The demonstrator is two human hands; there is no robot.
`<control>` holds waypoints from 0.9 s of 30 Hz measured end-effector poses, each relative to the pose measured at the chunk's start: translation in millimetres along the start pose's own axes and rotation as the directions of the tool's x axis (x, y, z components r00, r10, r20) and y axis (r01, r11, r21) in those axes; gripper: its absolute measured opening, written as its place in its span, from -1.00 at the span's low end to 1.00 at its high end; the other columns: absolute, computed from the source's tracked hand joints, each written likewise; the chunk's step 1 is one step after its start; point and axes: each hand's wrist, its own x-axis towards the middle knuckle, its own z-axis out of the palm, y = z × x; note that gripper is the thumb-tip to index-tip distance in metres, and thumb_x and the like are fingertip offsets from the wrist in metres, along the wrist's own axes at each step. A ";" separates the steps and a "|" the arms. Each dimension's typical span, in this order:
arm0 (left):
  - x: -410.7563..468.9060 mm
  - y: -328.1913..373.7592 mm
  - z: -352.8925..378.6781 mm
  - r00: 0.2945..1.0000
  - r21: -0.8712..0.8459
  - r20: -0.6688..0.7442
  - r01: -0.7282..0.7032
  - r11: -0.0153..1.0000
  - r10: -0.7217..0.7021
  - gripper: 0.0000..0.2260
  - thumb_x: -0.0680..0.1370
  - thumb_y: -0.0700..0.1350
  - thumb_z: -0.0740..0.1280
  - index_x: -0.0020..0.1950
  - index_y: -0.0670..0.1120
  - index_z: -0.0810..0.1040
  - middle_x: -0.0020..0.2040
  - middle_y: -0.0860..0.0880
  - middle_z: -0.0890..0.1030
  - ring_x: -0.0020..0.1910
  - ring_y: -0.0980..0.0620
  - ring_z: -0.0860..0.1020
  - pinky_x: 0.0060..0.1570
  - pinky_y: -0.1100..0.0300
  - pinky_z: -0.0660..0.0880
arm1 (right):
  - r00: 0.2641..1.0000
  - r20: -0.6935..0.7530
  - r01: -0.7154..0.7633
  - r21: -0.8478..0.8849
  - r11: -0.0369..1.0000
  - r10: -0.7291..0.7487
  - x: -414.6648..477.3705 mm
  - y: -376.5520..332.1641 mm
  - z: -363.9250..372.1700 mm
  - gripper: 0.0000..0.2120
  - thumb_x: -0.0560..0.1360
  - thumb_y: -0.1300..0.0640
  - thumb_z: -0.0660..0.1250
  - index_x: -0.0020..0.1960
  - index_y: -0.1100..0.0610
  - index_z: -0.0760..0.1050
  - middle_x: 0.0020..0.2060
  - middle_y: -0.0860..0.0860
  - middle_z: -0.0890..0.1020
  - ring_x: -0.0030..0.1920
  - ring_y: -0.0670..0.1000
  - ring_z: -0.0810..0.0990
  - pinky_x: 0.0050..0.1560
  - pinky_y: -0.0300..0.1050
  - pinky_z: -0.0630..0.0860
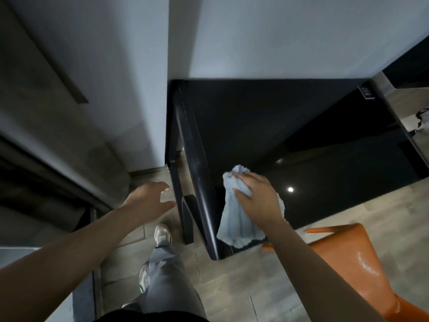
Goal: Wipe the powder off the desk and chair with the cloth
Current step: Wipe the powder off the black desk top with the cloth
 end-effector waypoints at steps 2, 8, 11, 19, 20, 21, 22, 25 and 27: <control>7.3 -6.5 -13.3 0.999 -0.031 -0.033 0.034 0.999 -0.035 -0.47 0.53 0.17 0.31 0.44 0.01 0.36 0.36 0.02 0.46 0.30 0.00 0.45 0.24 0.18 0.38 | 0.999 -0.014 0.044 0.014 0.999 -0.044 42.3 -12.8 -2.1 -0.67 0.55 0.09 0.30 0.31 0.06 0.51 0.23 -0.03 0.57 0.25 -0.03 0.48 0.31 -0.21 0.30; 34.1 -28.0 -48.8 0.973 -0.198 -0.148 0.145 0.969 -0.176 -0.52 0.49 0.10 0.40 0.35 -0.03 0.47 0.24 -0.02 0.57 0.21 -0.02 0.53 0.20 0.18 0.41 | 0.977 -0.042 0.211 0.072 0.975 -0.208 166.7 -49.7 3.3 -0.67 0.53 0.11 0.34 0.28 0.12 0.54 0.19 0.00 0.60 0.20 0.00 0.54 0.27 -0.06 0.46; 48.0 -39.0 -61.7 0.962 -0.200 -0.171 0.176 0.964 -0.212 -0.52 0.49 0.10 0.40 0.36 -0.04 0.46 0.26 -0.03 0.56 0.22 -0.04 0.52 0.16 0.21 0.39 | 0.970 -0.036 0.240 0.020 0.971 -0.239 225.7 -63.3 12.3 -0.66 0.53 0.08 0.35 0.30 0.10 0.52 0.20 0.02 0.60 0.19 0.01 0.55 0.25 -0.04 0.48; 84.1 -65.3 -76.8 0.941 -0.294 -0.181 0.225 0.929 -0.285 -0.52 0.47 0.09 0.43 0.34 -0.04 0.48 0.21 -0.05 0.58 0.18 -0.04 0.54 0.11 0.19 0.45 | 0.975 -0.058 0.209 -0.106 0.972 -0.216 349.6 -86.3 41.5 -0.62 0.55 0.03 0.30 0.35 0.05 0.47 0.30 0.03 0.53 0.25 0.13 0.48 0.28 0.03 0.43; 88.9 -67.2 -78.8 0.938 -0.305 -0.187 0.227 0.925 -0.292 -0.52 0.46 0.09 0.44 0.33 -0.04 0.49 0.19 -0.05 0.59 0.17 -0.04 0.54 0.10 0.18 0.46 | 0.975 -0.070 0.202 -0.114 0.973 -0.211 360.7 -88.2 45.4 -0.64 0.54 0.03 0.31 0.33 0.05 0.48 0.27 0.03 0.55 0.22 0.14 0.49 0.25 0.03 0.44; 93.7 -69.2 -80.4 0.935 -0.313 -0.193 0.228 0.922 -0.297 -0.52 0.46 0.09 0.44 0.32 -0.04 0.50 0.18 -0.05 0.59 0.16 -0.05 0.55 0.10 0.17 0.47 | 0.975 -0.079 0.196 -0.124 0.973 -0.206 370.7 -89.3 49.7 -0.66 0.54 0.04 0.32 0.29 0.08 0.50 0.23 0.05 0.57 0.19 0.15 0.51 0.21 0.01 0.45; 97.9 -71.2 -81.1 0.933 -0.316 -0.198 0.229 0.921 -0.300 -0.53 0.45 0.08 0.45 0.32 -0.04 0.50 0.17 -0.06 0.60 0.15 -0.05 0.55 0.10 0.16 0.47 | 0.976 -0.077 0.191 -0.135 0.972 -0.202 379.3 -89.4 54.8 -0.68 0.53 0.04 0.33 0.25 0.10 0.52 0.18 0.06 0.58 0.16 0.16 0.52 0.18 0.00 0.46; 107.0 -78.1 -79.4 0.932 -0.325 -0.195 0.233 0.917 -0.306 -0.52 0.45 0.09 0.45 0.31 -0.04 0.50 0.17 -0.05 0.59 0.15 -0.04 0.55 0.12 0.13 0.48 | 0.987 -0.009 0.160 -0.133 0.978 -0.163 398.2 -85.9 74.5 -0.72 0.52 0.03 0.33 0.16 0.16 0.52 0.10 0.08 0.58 0.11 0.17 0.52 0.13 0.07 0.48; 110.8 -81.1 -75.8 0.934 -0.321 -0.183 0.239 0.917 -0.307 -0.50 0.45 0.10 0.44 0.33 -0.04 0.48 0.20 -0.05 0.57 0.18 -0.04 0.54 0.14 0.12 0.46 | 0.992 0.048 0.125 -0.142 0.982 -0.119 403.2 -83.4 88.2 -0.66 0.52 -0.01 0.29 0.22 0.15 0.49 0.17 0.09 0.56 0.17 0.18 0.50 0.17 0.06 0.46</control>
